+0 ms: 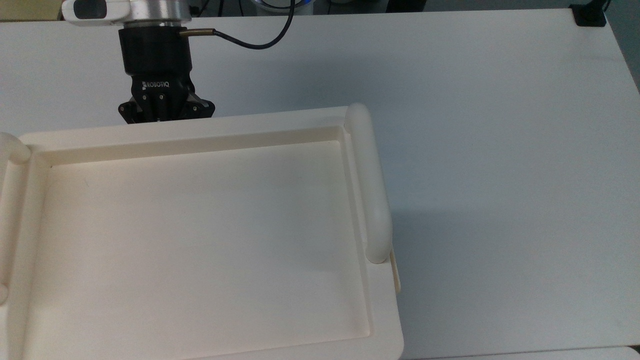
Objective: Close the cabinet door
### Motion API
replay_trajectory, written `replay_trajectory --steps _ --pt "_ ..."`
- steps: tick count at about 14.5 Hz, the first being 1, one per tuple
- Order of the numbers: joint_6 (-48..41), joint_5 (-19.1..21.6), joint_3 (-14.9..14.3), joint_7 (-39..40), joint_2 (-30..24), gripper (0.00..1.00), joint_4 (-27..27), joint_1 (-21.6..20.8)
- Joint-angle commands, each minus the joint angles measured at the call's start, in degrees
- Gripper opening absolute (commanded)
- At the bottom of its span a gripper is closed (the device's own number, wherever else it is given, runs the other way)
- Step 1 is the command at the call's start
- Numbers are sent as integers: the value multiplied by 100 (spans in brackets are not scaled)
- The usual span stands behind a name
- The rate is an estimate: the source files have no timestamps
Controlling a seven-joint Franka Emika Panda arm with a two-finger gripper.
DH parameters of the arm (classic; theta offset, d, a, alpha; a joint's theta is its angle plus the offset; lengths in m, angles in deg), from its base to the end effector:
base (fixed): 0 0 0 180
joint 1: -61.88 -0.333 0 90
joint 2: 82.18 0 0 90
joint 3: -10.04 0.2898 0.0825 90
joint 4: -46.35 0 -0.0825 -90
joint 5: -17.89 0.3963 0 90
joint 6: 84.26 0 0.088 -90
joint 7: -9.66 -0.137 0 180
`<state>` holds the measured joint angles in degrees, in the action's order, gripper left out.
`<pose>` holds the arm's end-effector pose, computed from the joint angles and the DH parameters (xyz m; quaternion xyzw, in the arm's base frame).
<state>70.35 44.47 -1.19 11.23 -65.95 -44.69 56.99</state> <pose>0.7182 -0.0732 0.5230 -0.8888 0.1732 -0.4059 0.1235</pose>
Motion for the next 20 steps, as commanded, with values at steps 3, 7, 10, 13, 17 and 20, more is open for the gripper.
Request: replay_trajectory --steps 3,7,10,13,17,20 --pt "-1183 76 -19 492 -479 24 -292 75" --pt "-3275 -283 -37 914 -901 89 -230 462" --pt "-4699 -1091 -37 1152 -1279 100 -222 550" --pt "-6115 -1812 -37 1494 -1683 100 -221 480" --pt "-6794 -2201 -72 1653 -2088 100 -221 401" --pt "-6725 -2384 -98 1513 -2133 100 -221 24"
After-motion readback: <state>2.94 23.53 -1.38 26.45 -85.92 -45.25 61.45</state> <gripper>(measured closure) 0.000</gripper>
